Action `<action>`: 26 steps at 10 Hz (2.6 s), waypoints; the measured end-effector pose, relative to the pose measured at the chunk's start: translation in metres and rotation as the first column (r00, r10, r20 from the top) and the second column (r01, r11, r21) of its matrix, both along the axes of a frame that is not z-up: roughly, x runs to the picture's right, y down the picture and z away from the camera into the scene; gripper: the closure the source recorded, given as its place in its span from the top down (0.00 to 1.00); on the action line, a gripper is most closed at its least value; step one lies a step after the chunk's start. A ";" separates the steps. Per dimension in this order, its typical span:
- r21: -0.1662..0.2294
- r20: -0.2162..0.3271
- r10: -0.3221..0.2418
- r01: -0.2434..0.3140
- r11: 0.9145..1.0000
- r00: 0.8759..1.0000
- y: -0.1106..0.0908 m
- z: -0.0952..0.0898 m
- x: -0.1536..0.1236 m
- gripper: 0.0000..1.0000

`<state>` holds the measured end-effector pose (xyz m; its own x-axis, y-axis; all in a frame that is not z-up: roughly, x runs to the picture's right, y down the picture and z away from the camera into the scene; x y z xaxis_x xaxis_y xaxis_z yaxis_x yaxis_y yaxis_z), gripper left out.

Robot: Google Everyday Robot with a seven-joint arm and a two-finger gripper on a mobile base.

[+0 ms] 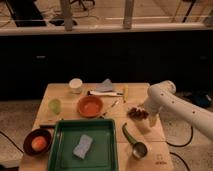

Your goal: Place grapes in red bowl

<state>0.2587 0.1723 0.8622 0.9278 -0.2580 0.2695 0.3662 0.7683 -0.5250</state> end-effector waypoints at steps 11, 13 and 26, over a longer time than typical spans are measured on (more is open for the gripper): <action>-0.024 0.003 -0.006 0.006 1.000 1.000 0.009 0.015 0.003 0.80; -0.028 0.000 -0.002 0.002 1.000 1.000 0.010 0.017 0.005 0.80; -0.051 -0.029 0.011 -0.012 0.999 1.000 0.010 0.024 0.014 0.77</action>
<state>0.2731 0.1820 0.8859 0.9381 -0.2338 0.2557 0.3419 0.7442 -0.5738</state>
